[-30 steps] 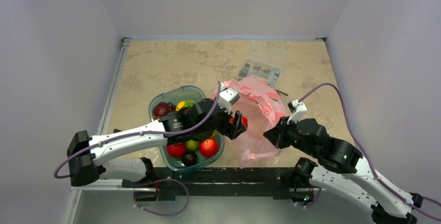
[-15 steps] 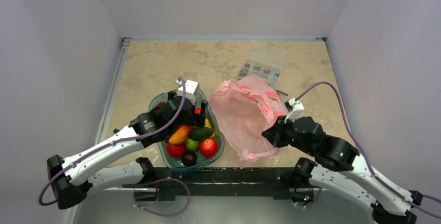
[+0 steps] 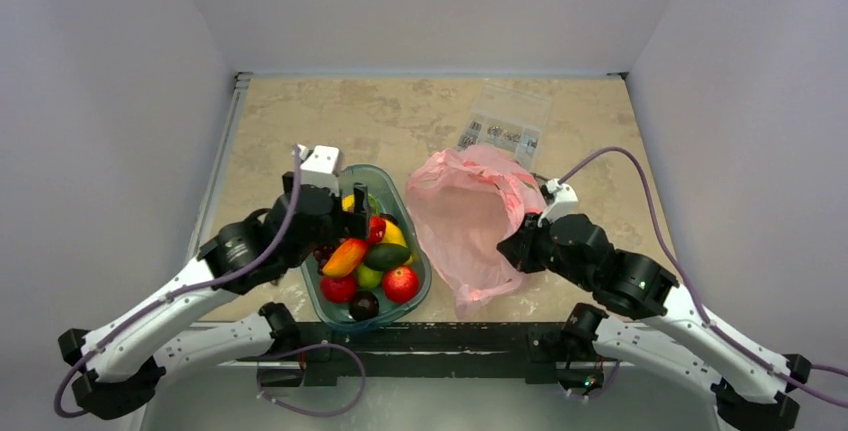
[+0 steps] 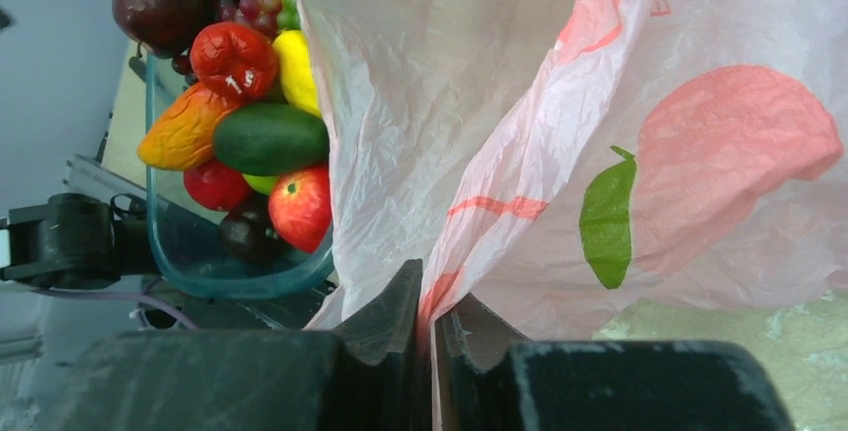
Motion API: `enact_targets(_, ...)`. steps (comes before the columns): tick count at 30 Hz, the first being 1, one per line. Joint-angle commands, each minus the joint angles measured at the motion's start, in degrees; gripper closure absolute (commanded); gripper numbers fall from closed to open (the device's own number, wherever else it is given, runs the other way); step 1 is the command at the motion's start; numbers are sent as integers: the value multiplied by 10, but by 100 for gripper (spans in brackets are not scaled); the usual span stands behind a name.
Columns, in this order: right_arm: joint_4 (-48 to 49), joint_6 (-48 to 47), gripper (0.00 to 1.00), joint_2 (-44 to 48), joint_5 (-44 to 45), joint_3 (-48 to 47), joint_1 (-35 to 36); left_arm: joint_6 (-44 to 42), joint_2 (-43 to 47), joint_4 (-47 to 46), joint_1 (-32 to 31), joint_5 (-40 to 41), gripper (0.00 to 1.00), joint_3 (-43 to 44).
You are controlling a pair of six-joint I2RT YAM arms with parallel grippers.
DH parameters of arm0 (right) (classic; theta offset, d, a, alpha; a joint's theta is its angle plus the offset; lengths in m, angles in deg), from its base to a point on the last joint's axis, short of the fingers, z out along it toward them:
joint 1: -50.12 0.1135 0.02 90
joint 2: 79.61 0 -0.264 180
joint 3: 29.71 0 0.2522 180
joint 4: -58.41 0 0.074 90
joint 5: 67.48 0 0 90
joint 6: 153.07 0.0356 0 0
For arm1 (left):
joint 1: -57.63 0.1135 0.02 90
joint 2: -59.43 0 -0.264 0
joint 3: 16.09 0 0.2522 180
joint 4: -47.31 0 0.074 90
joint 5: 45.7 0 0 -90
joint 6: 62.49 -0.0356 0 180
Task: Take the fake fruits out of the plastic bag
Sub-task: Place the fake fruit in the bin, then adjust the plastic bag at the center of the board.
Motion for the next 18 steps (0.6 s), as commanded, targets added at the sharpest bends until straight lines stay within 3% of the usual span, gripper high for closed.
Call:
enact_targets(1, 48, -17, 86, -42, 43, -52, -1, 7, 64, 13, 3, 0, 0, 39)
enact_targets(5, 54, -48, 73, -89, 52, -93, 0, -11, 122, -3, 4, -13, 0, 50)
enact_targets(12, -55, -76, 17, -129, 125, -219, -1, -28, 173, 36, 4, -6, 0, 118)
enact_targets(15, -120, -75, 6, -131, 177, -273, 0, -36, 186, 53, 3, 2, 0, 145)
enact_targets(18, -163, -78, 1, -126, 225, -322, -1, -43, 198, 66, 4, 14, 0, 168)
